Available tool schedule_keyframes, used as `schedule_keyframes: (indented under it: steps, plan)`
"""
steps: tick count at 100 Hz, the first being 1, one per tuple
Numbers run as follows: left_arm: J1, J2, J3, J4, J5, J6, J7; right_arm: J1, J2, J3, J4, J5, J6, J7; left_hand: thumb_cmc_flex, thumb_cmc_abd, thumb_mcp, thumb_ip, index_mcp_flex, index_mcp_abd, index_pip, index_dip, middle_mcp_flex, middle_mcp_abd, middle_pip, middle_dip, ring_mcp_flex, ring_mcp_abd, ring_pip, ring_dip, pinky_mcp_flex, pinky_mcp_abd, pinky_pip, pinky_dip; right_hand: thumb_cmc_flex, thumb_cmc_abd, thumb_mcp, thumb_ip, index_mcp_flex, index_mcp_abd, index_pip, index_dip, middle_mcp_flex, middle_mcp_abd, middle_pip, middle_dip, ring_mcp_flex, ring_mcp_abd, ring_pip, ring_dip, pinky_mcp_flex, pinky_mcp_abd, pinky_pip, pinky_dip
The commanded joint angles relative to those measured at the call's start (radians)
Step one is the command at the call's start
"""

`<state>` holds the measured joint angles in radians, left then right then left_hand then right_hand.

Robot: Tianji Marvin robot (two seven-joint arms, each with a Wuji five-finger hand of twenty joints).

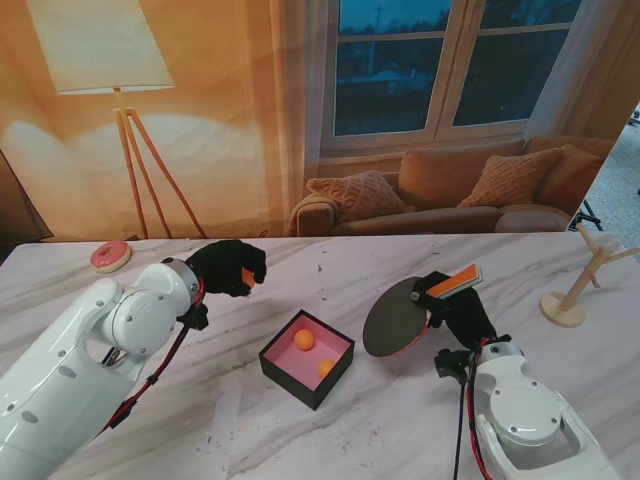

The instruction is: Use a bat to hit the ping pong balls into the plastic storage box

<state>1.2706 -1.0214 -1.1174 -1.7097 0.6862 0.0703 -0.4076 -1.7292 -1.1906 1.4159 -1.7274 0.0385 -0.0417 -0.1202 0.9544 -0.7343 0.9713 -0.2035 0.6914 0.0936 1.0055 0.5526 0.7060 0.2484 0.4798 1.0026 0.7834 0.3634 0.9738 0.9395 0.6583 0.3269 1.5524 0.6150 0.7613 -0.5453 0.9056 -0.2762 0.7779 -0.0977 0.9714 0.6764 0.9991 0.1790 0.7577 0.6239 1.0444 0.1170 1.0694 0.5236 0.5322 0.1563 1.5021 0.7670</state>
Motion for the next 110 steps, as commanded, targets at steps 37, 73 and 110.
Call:
schedule_keyframes:
  steps: [37, 73, 110]
  plan:
    - [-0.165, -0.049, 0.162, 0.074, -0.175, 0.034, 0.040, -0.012, 0.003, 0.013, -0.006, 0.025, -0.033, 0.035, 0.102, 0.069, 0.042, 0.027, 0.012, 0.008, 0.048, 0.023, 0.087, 0.003, 0.121, 0.075, 0.004, 0.080, 0.016, 0.010, -0.034, -0.104, 0.043, 0.024, 0.093, 0.112, 0.114, 0.049, 0.116, -0.017, 0.047, 0.008, 0.001, -0.071, 0.021, 0.011, -0.014, -0.052, 0.012, 0.005, -0.014, -0.043, 0.027, 0.017]
    - [-0.255, -0.087, 0.264, 0.116, -0.279, 0.039, 0.103, -0.004, 0.004, 0.022, 0.019, 0.025, -0.030, 0.045, 0.102, 0.072, 0.039, 0.028, 0.012, 0.008, 0.048, 0.023, 0.090, 0.002, 0.121, 0.077, 0.006, 0.079, 0.019, 0.011, -0.030, -0.107, 0.045, 0.026, 0.092, 0.100, 0.118, 0.049, 0.139, -0.024, 0.041, 0.000, 0.005, -0.070, 0.015, 0.014, -0.018, -0.048, 0.008, 0.005, -0.017, -0.039, 0.024, 0.018]
    - [-0.315, -0.120, 0.337, 0.149, -0.349, 0.044, 0.150, 0.017, 0.003, 0.033, 0.066, 0.012, -0.005, 0.050, 0.101, 0.072, 0.037, 0.029, 0.012, 0.008, 0.049, 0.023, 0.092, 0.005, 0.121, 0.078, 0.008, 0.080, 0.024, 0.010, -0.027, -0.108, 0.051, 0.030, 0.092, 0.099, 0.120, 0.049, 0.139, -0.021, 0.037, -0.001, 0.008, -0.069, 0.011, 0.019, -0.021, -0.044, 0.006, 0.006, -0.022, -0.037, 0.022, 0.019]
